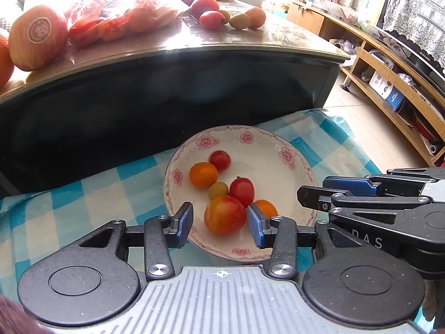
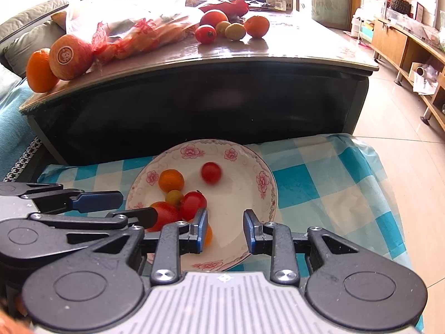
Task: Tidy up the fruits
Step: 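Move both open tools back toward the remaining fruit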
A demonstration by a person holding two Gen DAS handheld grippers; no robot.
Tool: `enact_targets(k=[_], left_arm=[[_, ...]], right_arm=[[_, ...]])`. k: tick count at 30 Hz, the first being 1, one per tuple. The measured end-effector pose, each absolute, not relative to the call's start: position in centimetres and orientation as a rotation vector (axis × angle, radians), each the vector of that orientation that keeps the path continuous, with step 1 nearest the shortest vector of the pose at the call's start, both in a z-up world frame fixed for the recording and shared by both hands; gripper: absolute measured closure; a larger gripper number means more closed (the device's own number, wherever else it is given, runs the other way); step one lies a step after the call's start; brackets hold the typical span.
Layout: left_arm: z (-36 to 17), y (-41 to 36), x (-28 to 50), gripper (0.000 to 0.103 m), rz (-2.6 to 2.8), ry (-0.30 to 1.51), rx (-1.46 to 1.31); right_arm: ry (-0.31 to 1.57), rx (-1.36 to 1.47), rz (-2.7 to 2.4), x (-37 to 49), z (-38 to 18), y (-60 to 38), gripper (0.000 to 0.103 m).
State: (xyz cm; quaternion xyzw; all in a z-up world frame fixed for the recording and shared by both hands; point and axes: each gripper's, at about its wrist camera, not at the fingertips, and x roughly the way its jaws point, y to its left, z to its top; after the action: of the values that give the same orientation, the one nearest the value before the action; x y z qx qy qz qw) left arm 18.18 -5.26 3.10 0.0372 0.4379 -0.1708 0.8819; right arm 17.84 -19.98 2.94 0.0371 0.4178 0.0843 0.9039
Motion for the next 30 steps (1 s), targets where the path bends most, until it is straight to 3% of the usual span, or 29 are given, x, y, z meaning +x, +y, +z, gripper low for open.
enact_targets(k=[30], left_arm=[[1.9,-3.1,13.2,0.058,-0.369,0.977,0.100]], right_arm=[[0.932,0.073,0.208,12.5,2.0,-17.8,0.071]])
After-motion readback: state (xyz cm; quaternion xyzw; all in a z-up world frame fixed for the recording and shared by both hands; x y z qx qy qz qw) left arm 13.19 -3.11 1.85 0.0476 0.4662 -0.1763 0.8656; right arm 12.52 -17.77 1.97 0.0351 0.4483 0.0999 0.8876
